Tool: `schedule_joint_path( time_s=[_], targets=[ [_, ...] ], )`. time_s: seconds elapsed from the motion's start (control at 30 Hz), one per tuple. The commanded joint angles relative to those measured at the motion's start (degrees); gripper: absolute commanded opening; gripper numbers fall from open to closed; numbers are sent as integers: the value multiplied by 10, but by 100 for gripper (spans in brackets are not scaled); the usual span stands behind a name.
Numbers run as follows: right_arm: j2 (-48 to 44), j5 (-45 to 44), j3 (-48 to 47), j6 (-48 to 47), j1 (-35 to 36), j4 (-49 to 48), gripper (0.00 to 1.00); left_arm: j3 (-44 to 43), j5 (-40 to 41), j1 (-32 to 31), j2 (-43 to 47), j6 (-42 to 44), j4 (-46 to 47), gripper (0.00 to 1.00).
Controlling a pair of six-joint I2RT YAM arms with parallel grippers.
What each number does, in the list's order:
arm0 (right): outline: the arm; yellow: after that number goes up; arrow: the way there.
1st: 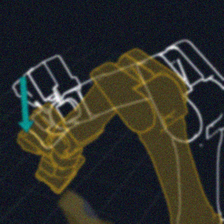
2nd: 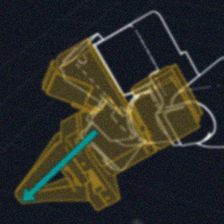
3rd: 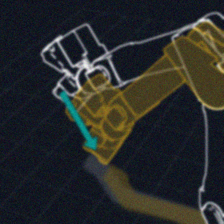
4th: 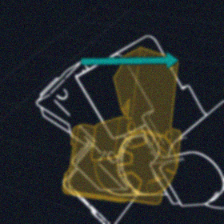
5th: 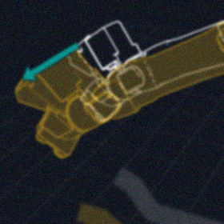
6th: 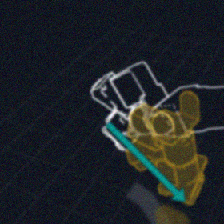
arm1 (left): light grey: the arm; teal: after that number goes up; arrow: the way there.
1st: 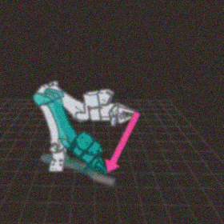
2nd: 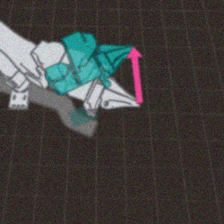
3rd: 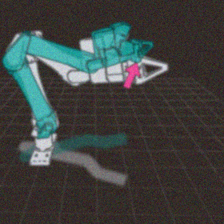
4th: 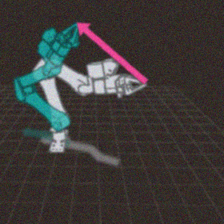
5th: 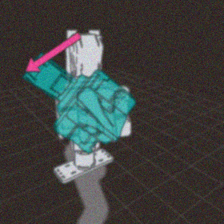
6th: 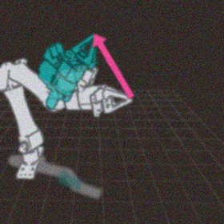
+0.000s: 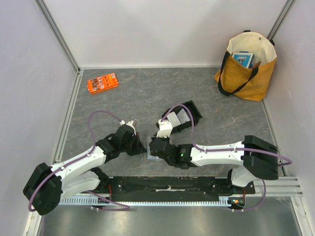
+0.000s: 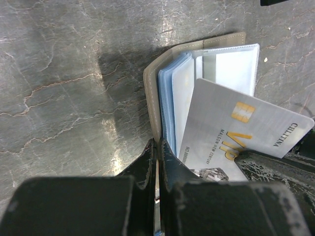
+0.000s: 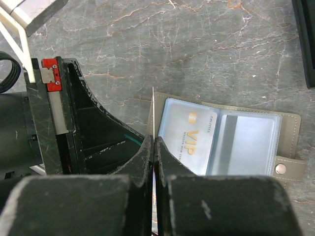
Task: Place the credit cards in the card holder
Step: Turn over the card slot in the card holder.
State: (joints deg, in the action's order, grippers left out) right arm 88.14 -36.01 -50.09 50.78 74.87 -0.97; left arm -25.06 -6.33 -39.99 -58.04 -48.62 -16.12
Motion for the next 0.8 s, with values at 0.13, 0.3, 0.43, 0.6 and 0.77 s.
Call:
schedule_joint_path(
  time_s=[0.13, 0.3, 0.43, 0.6, 0.77],
  targets=[
    [5, -35, -26, 1, 5, 9, 0, 2, -8, -2, 9, 2, 19, 2],
    [12, -32, -23, 7, 5, 30, 0, 4, -7, -2, 12, 2, 19, 2],
    [14, -30, -24, 9, 5, 33, 0, 4, -7, -2, 11, 2, 19, 2],
    [2, -32, -28, 5, 5, 33, 0, 3, -7, -2, 11, 3, 20, 2],
    [-21, -29, -24, 0, 5, 15, 0, 4, -6, -3, 12, 1, 20, 2]
  ],
)
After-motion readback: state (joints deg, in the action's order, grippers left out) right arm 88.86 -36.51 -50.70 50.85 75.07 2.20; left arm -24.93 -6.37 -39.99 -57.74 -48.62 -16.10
